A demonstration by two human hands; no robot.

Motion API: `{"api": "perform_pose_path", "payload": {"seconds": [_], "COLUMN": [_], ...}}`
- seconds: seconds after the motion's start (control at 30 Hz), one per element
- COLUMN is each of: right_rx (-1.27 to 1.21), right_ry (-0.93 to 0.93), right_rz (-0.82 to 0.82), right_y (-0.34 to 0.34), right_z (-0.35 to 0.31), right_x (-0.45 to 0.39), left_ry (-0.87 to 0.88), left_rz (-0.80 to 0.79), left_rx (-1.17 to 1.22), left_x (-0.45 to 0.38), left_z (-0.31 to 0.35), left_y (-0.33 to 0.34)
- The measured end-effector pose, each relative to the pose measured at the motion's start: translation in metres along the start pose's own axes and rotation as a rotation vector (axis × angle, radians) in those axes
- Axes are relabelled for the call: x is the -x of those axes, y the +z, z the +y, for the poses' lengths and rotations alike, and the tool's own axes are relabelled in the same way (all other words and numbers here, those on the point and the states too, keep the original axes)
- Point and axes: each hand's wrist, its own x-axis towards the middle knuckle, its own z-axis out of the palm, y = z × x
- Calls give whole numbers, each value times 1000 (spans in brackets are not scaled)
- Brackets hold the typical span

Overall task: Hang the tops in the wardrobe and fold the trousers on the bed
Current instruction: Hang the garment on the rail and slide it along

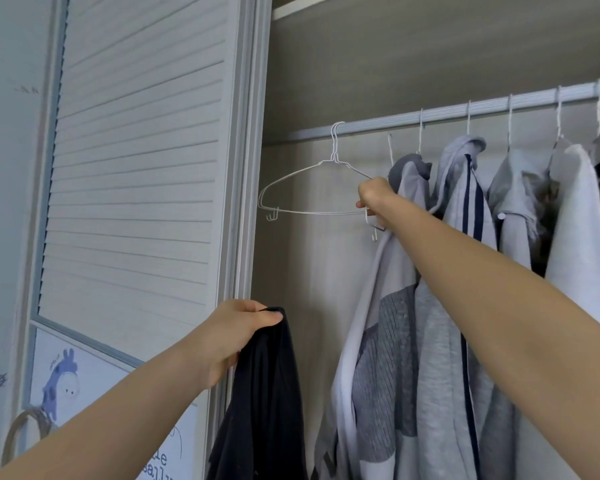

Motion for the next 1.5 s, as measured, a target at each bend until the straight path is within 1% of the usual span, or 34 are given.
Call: {"api": "perform_pose_path", "payload": {"seconds": [0.13,0.23,0.4,0.47,0.53,0.6,0.7,0.8,0.87,0.97,1.1,1.27,1.33,1.4,1.5], "right_rx": [-61,-172,-223,-204,-172,-209,-388,-605,-688,-696,-776,-700,-701,-721,-709], "right_ry": [55,124,192,166,149,155,182,209,210,171,175,235,255,265,269], "right_rz": [-21,-43,-220,-289,-306,-322,-399,-520,-585,-653,-771,-814,-824,-827,-850], "right_y": [10,25,42,39,26,9,-26,-64,-89,-123,-163,-191,-200,-211,-228], "right_z": [5,10,20,22,23,25,35,49,56,68,77,93,98,105,117], "right_x": [14,43,123,155,185,209,245,279,299,320,342,357,360,362,362], "left_ry": [1,11,21,23,26,44,64,60,54,61,71,86,106,132,132], "left_rz": [33,56,119,163,206,237,256,259,252,243,253,165,164,176,207], "left_rx": [-1,-11,-12,-7,-34,-69,-98,-115,-142,-179,-258,-322,-424,-578,-736], "left_x": [-6,-8,-11,-12,-10,-10,-7,-5,-2,-1,0,-4,-6,-7,-8], "left_z": [-1,-5,-10,-13,-15,-18,-21,-22,-22,-20,-20,-21,-20,-20,-21], "left_y": [4,7,5,3,1,-1,-5,-6,-5,-6,-4,11,17,24,32]}}
